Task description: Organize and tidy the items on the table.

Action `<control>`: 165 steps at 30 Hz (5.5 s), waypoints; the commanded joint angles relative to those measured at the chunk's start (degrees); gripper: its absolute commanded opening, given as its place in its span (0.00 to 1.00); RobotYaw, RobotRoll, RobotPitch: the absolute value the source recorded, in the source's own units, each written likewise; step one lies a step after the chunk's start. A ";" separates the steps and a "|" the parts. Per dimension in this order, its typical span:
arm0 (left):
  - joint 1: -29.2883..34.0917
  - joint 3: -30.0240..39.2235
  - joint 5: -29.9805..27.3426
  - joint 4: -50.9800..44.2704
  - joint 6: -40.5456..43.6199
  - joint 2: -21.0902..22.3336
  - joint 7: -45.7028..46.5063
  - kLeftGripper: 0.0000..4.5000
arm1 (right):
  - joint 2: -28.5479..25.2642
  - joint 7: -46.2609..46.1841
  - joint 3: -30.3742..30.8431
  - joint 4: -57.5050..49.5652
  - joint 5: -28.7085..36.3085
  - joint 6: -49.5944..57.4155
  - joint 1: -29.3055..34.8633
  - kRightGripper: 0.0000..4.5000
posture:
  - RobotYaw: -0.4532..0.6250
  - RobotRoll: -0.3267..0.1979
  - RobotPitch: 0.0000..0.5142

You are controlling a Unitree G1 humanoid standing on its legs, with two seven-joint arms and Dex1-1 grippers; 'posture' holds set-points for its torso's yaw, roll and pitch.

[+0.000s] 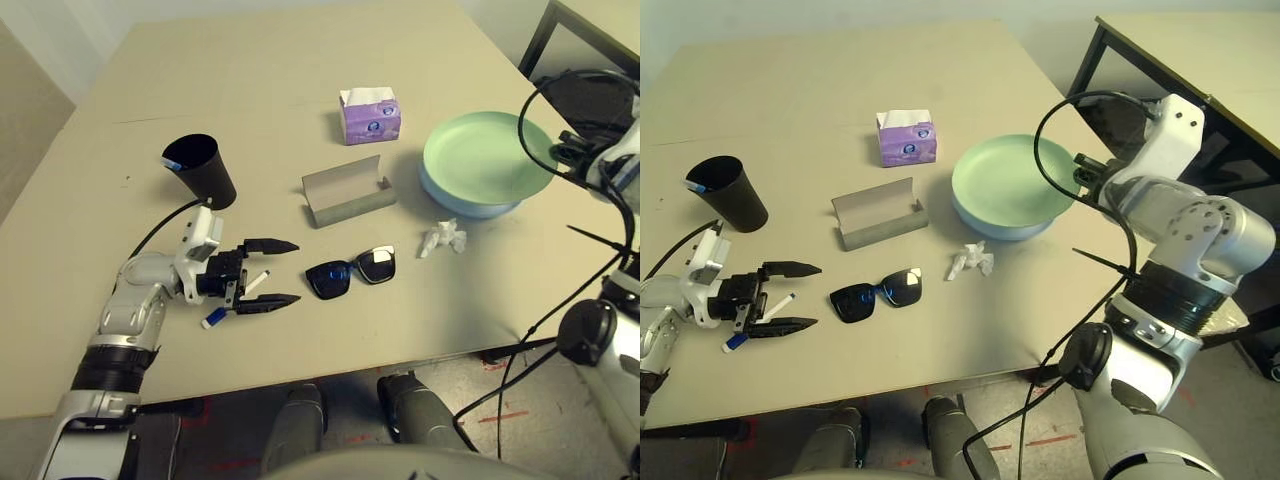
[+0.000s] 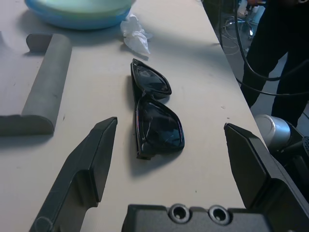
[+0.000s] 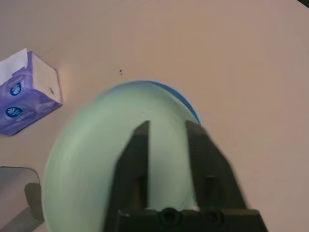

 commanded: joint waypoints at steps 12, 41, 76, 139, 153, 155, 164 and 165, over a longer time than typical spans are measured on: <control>0.06 0.55 -0.45 -0.72 1.09 0.81 0.82 1.00 | -4.10 7.29 4.78 -3.95 1.81 1.33 4.73 0.99 | 0.32 0.62 0.31; -0.55 1.99 -0.50 0.10 1.27 1.46 1.63 1.00 | -20.94 39.99 30.00 -15.83 5.37 -15.63 30.81 0.99 | 0.34 0.62 0.27; -0.19 2.87 -0.09 0.82 0.29 1.28 2.21 1.00 | -10.75 35.16 31.22 -10.45 2.46 -12.12 19.86 0.01 | 0.35 0.62 0.22; -5.71 2.41 2.81 0.03 2.92 -1.26 12.94 1.00 | -6.87 24.91 32.78 12.19 -12.80 -20.18 4.96 0.81 | 0.38 0.62 0.20; -6.81 3.16 2.40 3.26 1.76 -0.74 10.60 1.00 | -20.07 43.81 48.50 -11.31 -11.24 -18.95 6.78 0.99 | 0.36 0.62 0.18; -6.77 3.58 1.82 3.62 1.74 -0.36 9.47 1.00 | -21.75 48.46 53.25 -14.03 -11.68 -20.73 4.50 0.99 | 0.35 0.62 0.18; -6.50 5.29 1.16 6.56 -0.76 2.75 4.06 1.00 | -13.53 59.44 74.26 -13.35 -17.80 -19.89 -9.48 0.99 | 0.38 0.62 0.21; -6.14 5.54 1.42 6.66 -1.28 3.48 3.53 1.00 | -11.32 59.03 75.76 -11.51 -18.92 -20.19 -10.46 0.99 | 0.39 0.62 0.22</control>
